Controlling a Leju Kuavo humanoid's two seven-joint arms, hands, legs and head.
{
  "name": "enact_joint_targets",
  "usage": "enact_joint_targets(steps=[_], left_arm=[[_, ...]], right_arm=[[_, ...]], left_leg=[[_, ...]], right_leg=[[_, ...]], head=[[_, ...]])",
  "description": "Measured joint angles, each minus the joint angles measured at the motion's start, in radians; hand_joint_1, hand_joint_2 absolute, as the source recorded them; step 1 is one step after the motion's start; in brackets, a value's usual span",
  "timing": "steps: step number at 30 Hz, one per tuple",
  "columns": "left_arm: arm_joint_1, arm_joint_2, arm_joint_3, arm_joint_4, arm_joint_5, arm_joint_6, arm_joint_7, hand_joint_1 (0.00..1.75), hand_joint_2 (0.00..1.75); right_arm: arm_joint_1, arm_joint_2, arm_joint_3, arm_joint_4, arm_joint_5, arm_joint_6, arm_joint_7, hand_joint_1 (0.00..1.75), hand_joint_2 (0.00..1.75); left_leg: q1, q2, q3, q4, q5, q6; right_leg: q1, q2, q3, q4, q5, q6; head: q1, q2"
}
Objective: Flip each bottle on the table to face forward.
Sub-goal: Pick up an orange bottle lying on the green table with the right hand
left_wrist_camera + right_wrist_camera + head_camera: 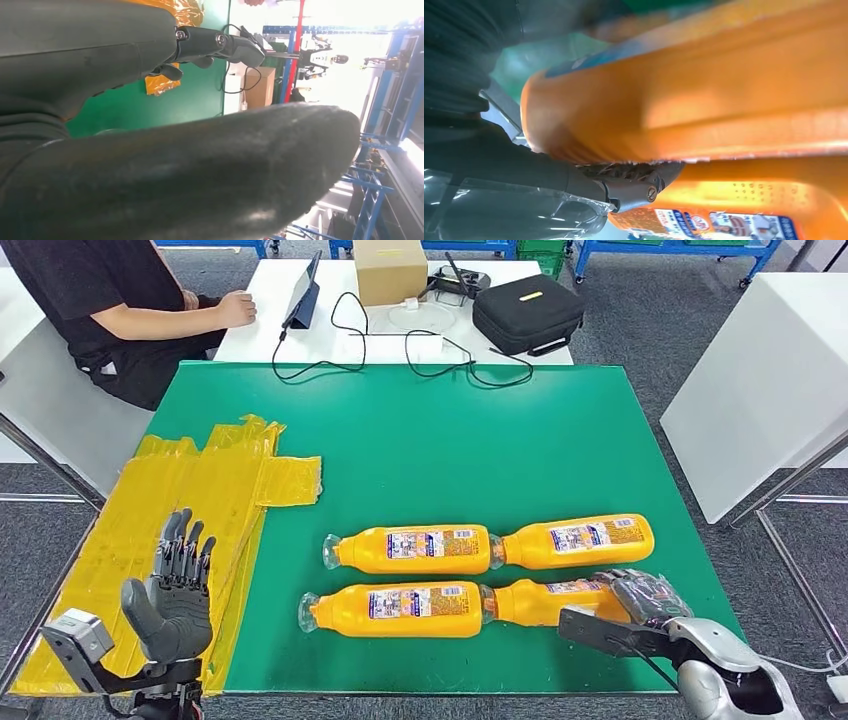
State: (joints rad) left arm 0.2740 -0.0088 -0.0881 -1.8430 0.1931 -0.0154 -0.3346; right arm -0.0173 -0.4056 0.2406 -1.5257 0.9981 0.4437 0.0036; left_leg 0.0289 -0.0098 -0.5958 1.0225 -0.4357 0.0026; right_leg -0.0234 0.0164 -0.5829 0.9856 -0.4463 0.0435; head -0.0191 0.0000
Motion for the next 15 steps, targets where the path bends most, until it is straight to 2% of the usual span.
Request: enact_joint_targets(steps=[9,12,15], left_arm=[[-0.003,0.0,-0.004,0.005,0.004,0.007,0.001,0.0,0.0],[0.006,-0.005,-0.001,0.001,0.004,0.005,0.002,0.0,0.0],[0.03,-0.02,0.017,-0.017,0.009,-0.014,0.009,0.0,0.0]], right_arm=[[-0.016,-0.013,0.035,0.02,-0.009,-0.014,0.027,1.75,1.75],[0.0,0.009,0.011,0.008,-0.054,-0.085,0.032,1.75,1.75],[0.038,0.051,-0.057,-0.058,-0.133,-0.129,0.04,1.75,1.75]], left_leg=[[0.0,-0.001,0.004,0.0,-0.002,0.001],[0.0,-0.001,0.002,0.0,-0.002,0.001],[-0.001,-0.001,-0.002,0.0,-0.001,0.002]], right_leg=[[0.0,0.0,0.006,-0.001,-0.003,0.001],[0.0,0.0,0.012,-0.001,-0.002,0.001],[-0.001,0.0,0.012,0.0,-0.001,0.001]], head=[[0.0,0.0],[0.0,0.0],[0.0,0.0]])
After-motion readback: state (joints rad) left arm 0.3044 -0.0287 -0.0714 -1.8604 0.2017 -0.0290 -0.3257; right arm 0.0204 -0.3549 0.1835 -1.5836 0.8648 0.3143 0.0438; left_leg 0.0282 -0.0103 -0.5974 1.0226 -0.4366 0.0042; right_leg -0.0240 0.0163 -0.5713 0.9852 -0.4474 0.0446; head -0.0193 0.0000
